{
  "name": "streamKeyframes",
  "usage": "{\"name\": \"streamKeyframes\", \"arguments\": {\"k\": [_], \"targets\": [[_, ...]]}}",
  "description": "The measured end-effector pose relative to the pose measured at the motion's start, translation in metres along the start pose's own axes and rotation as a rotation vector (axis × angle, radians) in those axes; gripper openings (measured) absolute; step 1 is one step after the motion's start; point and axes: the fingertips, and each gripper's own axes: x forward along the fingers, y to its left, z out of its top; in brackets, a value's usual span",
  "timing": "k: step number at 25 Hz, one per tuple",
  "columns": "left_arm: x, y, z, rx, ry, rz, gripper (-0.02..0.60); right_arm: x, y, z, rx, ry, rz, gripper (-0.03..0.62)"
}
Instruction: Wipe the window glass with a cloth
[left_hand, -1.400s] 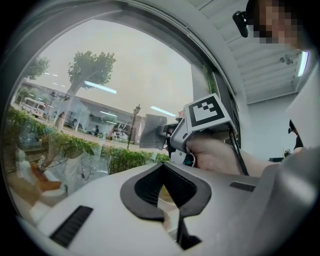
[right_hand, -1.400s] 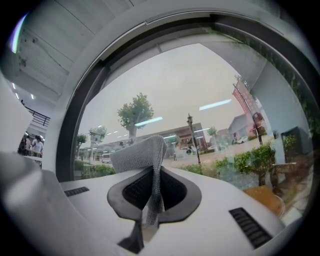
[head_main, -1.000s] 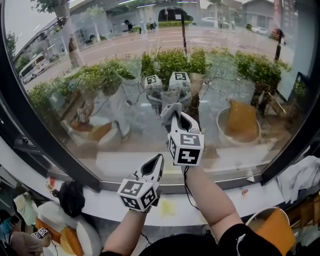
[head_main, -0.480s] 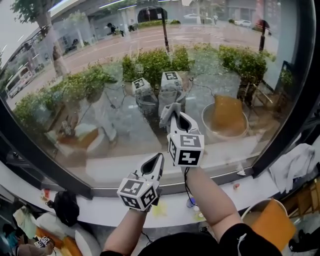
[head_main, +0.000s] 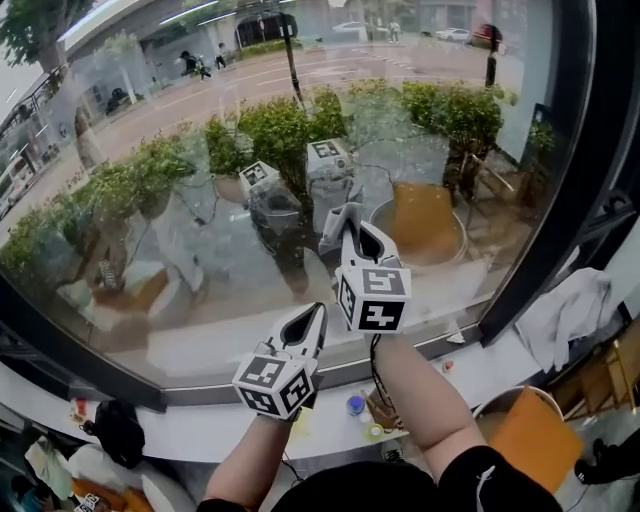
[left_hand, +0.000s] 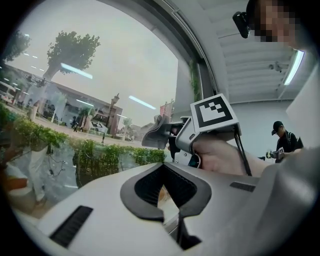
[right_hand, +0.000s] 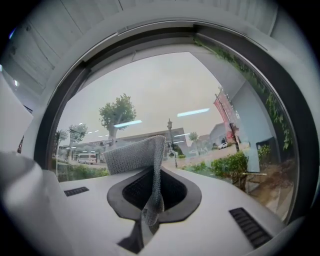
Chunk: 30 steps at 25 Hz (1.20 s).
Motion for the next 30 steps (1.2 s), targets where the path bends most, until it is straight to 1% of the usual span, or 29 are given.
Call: {"name": "streamKeyframes", "arguments": {"k": [8, 16, 19, 24, 28, 30], "targets": [[0.062, -0.049, -0.016, -0.001, 0.036, -0.067, 0.008, -0.016, -0.098, 0.003, -0.004, -0.003, -0.089, 0.040], [0.127, -0.105, -0.024, -0.005, 0.047, -0.124, 0.008, -0.032, -0.201, 0.005, -0.012, 0.015, -0.169, 0.039], [0.142, -0.118, -0.026, -0.009, 0.046, -0.149, 0.008, -0.036, -0.224, 0.004, -0.025, 0.024, -0.194, 0.040], [0.158, -0.128, -0.027, -0.015, 0.051, -0.179, 0.008, -0.041, -0.252, 0.005, -0.034, 0.031, -0.238, 0.039], [0.194, -0.157, -0.044, -0.013, 0.062, -0.190, 0.008, -0.051, -0.306, -0.004, -0.034, 0.032, -0.258, 0.039], [0.205, -0.167, -0.048, -0.011, 0.067, -0.194, 0.008, -0.055, -0.324, -0.006, -0.035, 0.030, -0.267, 0.039]]}}
